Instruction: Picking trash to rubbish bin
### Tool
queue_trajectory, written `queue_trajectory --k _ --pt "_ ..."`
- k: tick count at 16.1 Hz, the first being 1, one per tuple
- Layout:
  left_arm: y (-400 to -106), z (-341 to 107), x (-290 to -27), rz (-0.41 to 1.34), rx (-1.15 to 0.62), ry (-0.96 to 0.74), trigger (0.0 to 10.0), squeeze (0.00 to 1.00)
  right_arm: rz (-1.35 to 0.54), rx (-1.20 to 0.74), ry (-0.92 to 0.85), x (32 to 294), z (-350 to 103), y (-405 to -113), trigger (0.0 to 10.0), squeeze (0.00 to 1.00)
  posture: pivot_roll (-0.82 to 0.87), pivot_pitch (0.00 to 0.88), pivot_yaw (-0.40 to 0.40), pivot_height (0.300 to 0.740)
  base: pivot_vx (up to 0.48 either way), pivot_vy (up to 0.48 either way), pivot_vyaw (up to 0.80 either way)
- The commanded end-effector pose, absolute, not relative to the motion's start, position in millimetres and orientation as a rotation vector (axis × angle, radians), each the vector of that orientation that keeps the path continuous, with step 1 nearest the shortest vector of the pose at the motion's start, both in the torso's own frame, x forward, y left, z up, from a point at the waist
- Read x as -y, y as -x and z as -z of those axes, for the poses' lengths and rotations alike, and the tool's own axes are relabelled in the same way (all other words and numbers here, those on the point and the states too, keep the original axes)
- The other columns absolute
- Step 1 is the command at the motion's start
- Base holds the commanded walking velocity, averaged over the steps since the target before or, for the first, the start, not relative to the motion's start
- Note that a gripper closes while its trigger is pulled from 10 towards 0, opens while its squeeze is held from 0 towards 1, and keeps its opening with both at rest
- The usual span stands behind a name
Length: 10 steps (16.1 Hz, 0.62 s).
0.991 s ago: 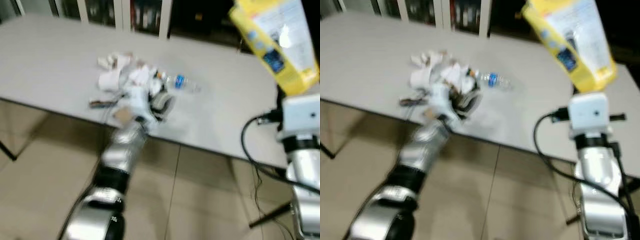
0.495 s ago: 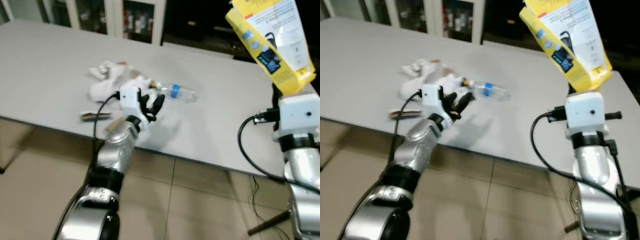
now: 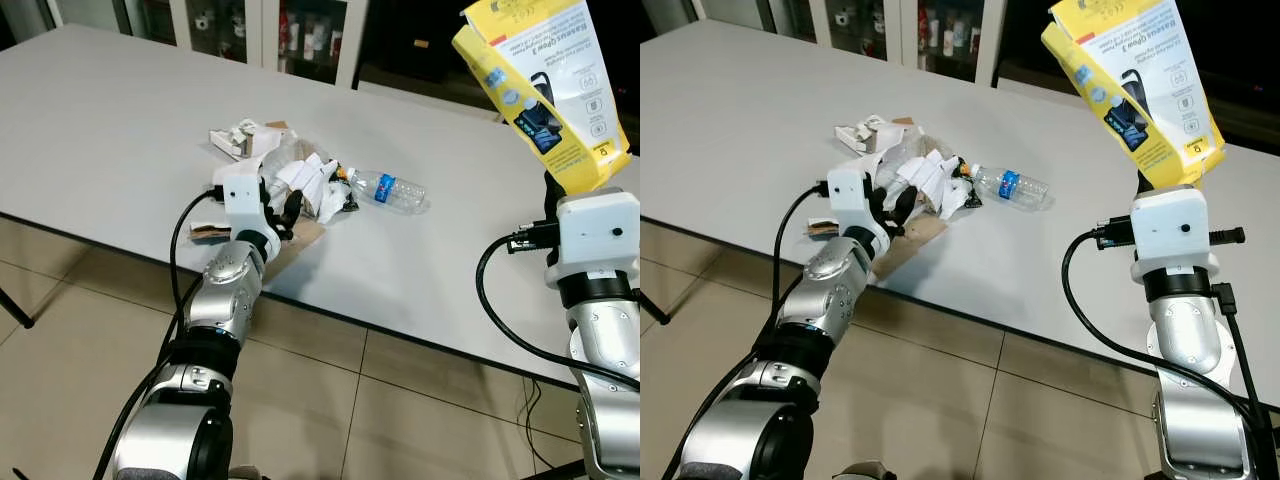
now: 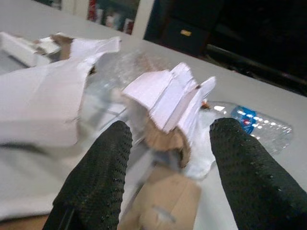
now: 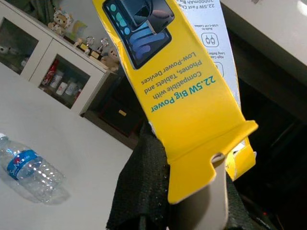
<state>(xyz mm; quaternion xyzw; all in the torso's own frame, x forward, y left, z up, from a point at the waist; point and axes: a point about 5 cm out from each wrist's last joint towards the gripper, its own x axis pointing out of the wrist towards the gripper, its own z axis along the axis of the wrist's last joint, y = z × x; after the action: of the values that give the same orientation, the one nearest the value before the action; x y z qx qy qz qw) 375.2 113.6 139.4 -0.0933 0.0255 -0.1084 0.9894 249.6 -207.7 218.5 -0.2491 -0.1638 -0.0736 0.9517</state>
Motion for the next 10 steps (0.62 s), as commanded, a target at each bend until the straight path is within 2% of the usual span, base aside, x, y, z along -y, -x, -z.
queue_trajectory --k 1,5,9,10 --pt "-380.8 -146.8 -114.3 0.185 -0.035 0.157 10.0 0.00 0.170 0.340 0.515 212.3 -222.3 -244.7 10.0 0.00 0.15 0.071 -0.102 0.740 0.000 0.000 0.00" --pt "-386.6 -147.3 -128.5 0.099 -0.046 0.143 10.0 0.00 0.161 0.313 0.512 211.4 -217.3 -238.4 10.0 0.00 0.14 0.115 -0.108 0.740 0.000 0.000 0.00" --pt "-390.8 -149.9 -141.9 -0.018 -0.069 0.047 10.0 0.00 0.154 0.295 0.510 211.4 -214.8 -235.7 10.0 0.00 0.14 0.146 -0.106 0.740 0.000 0.000 0.00" --pt "-390.7 -147.3 -143.6 -0.037 -0.088 0.113 10.0 0.00 0.155 0.291 0.509 211.2 -214.1 -235.5 10.0 0.00 0.14 0.150 -0.104 0.740 0.000 0.000 0.00"
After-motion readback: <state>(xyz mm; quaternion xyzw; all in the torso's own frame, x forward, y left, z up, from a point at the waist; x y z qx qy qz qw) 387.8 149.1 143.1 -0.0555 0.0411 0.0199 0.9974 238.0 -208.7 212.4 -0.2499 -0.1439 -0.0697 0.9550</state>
